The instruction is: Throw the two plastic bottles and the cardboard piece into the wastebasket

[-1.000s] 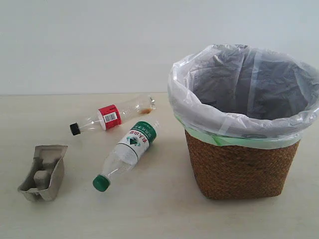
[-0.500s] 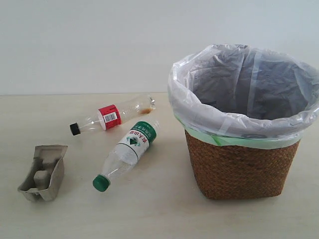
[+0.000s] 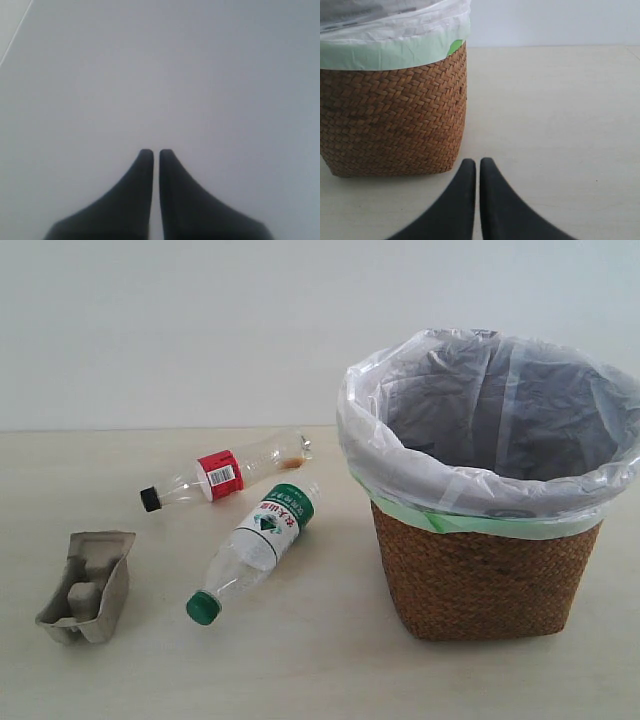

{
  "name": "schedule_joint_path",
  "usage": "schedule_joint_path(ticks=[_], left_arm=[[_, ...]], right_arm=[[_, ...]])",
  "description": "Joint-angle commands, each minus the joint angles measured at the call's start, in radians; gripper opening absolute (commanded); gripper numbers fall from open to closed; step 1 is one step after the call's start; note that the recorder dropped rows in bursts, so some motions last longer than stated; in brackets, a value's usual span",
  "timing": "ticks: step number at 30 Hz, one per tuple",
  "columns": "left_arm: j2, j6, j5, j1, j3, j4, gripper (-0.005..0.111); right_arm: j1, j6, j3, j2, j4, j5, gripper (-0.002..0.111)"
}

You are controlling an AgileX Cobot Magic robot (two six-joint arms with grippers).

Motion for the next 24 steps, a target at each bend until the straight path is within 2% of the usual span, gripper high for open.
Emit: schedule_joint_path(ticks=[1, 5, 9, 13, 16, 21, 22, 24], left_arm=[[0.081, 0.03, 0.013, 0.005, -0.124, -0.008, 0.004], [0.196, 0.03, 0.049, 0.005, -0.279, -0.007, 0.004], [0.415, 0.03, 0.314, 0.005, -0.497, 0.11, 0.004], [0.582, 0.03, 0.512, 0.005, -0.628, 0.172, 0.009], [0.7, 0.03, 0.636, 0.005, -0.71, 0.174, 0.03], [0.858, 0.116, 0.804, 0.005, -0.766, 0.174, 0.091], [0.882, 0.134, 0.834, 0.005, -0.766, 0.174, 0.099], [0.945, 0.172, 0.911, 0.005, -0.766, 0.174, 0.104]], right_arm=[[-0.005, 0.0, 0.0, -0.005, 0.0, -0.011, 0.0], [-0.005, 0.0, 0.0, -0.005, 0.0, -0.011, 0.0], [-0.005, 0.0, 0.0, -0.005, 0.0, -0.011, 0.0], [-0.005, 0.0, 0.0, -0.005, 0.0, -0.011, 0.0], [-0.005, 0.0, 0.0, -0.005, 0.0, -0.011, 0.0], [-0.005, 0.0, 0.0, -0.005, 0.0, -0.011, 0.0], [-0.005, 0.0, 0.0, -0.005, 0.0, -0.011, 0.0], [-0.005, 0.0, 0.0, -0.005, 0.0, -0.011, 0.0]])
